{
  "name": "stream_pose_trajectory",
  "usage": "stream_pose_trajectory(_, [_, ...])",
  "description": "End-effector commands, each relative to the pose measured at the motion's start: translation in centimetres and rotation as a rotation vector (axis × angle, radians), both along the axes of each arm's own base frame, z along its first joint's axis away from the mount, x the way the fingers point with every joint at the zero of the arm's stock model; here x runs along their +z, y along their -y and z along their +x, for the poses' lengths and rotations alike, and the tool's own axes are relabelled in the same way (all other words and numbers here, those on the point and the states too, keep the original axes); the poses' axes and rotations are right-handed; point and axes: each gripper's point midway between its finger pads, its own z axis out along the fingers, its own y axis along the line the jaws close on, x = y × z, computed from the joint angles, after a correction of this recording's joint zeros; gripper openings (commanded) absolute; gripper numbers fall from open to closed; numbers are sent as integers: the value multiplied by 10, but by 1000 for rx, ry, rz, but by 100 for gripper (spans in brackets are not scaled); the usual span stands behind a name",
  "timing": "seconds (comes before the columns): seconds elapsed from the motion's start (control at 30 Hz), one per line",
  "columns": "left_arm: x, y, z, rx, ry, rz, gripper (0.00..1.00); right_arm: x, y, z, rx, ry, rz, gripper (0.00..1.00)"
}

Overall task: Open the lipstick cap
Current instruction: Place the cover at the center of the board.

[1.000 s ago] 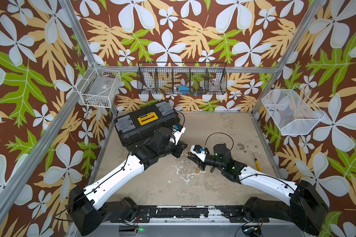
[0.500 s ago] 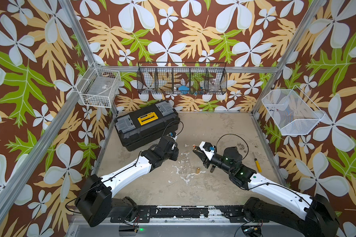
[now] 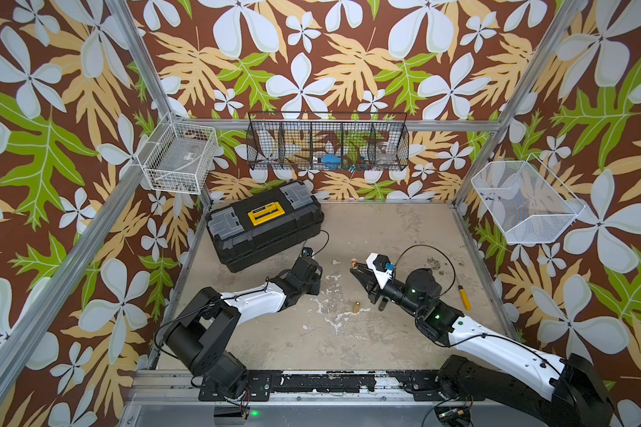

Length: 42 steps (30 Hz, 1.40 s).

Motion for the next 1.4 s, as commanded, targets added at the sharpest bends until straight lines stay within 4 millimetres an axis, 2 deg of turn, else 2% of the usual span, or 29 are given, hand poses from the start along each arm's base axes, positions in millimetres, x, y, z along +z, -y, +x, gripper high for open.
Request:
stream_pose_trajectory(0.0, [-6, 0, 5, -4, 24, 16, 15, 8, 1, 1, -11, 5, 37, 15])
stream_pose_trajectory(0.23, [-24, -4, -1, 4, 4, 13, 17, 5, -1, 1, -2, -10, 35, 15])
stream_pose_trajectory(0.43, [-27, -7, -4, 2, 5, 21, 22, 2, -2, 2, -1, -25, 33, 15])
stream_pose_trajectory(0.5, [-25, -6, -4, -3, 8, 22, 30, 3, -3, 3, -2, -28, 37, 15])
stream_pose_trajectory(0.73, [-21, -5, -5, -18, 10, 22, 42, 1, -3, 3, 0, -32, 30, 16])
stream_pose_trajectory(0.9, [-9, -3, -7, -29, 16, -2, 53, 0, -3, 4, -7, -29, 29, 16])
stream_pose_trajectory(1.0, [13, 4, -10, -60, 42, -57, 58, -1, -2, 4, -9, -27, 25, 16])
stream_pose_trajectory(1.1, [44, 7, -9, -77, 97, -91, 59, -1, -2, 4, -9, -24, 26, 16])
stream_pose_trajectory(1.27, [119, 12, -14, -141, 269, -206, 59, -1, -3, 3, -4, -23, 37, 17])
stream_pose_trajectory(1.37, [161, 20, -28, -232, 382, -303, 59, -3, -4, 3, 3, -17, 38, 17])
